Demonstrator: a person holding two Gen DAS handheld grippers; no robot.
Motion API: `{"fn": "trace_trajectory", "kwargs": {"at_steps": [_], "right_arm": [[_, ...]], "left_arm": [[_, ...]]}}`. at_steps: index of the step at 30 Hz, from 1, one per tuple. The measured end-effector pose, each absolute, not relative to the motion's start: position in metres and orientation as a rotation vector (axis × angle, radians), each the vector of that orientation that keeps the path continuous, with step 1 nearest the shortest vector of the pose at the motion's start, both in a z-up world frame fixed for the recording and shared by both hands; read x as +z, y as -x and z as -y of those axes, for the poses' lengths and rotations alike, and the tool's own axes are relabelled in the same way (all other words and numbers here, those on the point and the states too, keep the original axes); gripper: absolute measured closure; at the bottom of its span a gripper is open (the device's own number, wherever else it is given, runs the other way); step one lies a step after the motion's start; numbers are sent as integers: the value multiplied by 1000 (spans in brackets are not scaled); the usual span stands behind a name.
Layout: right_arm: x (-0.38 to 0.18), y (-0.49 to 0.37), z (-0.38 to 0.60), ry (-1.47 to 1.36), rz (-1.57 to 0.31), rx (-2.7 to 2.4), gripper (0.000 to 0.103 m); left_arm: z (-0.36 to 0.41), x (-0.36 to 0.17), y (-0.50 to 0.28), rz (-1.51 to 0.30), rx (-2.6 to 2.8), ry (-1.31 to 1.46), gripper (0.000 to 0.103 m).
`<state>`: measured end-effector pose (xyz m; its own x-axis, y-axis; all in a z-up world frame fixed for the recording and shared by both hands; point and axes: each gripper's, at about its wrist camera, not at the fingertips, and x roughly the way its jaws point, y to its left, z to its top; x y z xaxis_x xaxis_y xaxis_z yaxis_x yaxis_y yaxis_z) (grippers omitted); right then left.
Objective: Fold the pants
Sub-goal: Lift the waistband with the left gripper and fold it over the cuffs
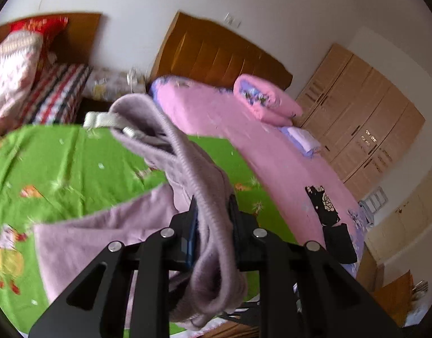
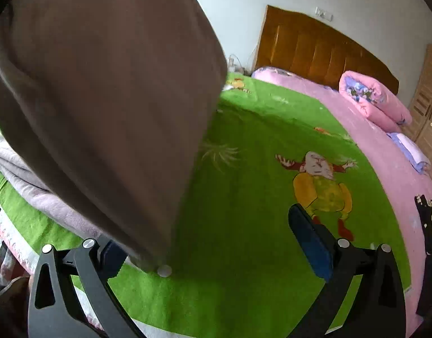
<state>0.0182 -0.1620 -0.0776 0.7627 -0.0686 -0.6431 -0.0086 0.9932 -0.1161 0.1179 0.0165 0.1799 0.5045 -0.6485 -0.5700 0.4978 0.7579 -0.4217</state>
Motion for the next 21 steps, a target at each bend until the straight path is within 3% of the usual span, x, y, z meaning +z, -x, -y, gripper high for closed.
{"fn": "trace_trajectory", "kwargs": {"at_steps": [3,9,11,15,18,20,21], "right_arm": [[-76,-12,157,138,-676,-33,4],[-89,-14,148,151,-686,28,4],[-90,-16,150,145,-688,34,4],[-88,-19,153,126,-708,48,4],[-87,-20,157,89,-738,54,4],[-81,-18,165,46,-788,93,4],[-77,-13,166,34,-800,122,4]], "left_arm": [[-69,154,-111,-784,-626,270,84],[-205,-39,-114,-958,-442,667,83],[-215,-58,-106,-870,-519,742,83],[-203,-49,-107,-849,-497,668,79],[-197,-40,-105,-860,-456,586,63],[-205,-27,-95,-843,-366,540,42],[-213,-13,-83,-802,-236,473,23]]}}
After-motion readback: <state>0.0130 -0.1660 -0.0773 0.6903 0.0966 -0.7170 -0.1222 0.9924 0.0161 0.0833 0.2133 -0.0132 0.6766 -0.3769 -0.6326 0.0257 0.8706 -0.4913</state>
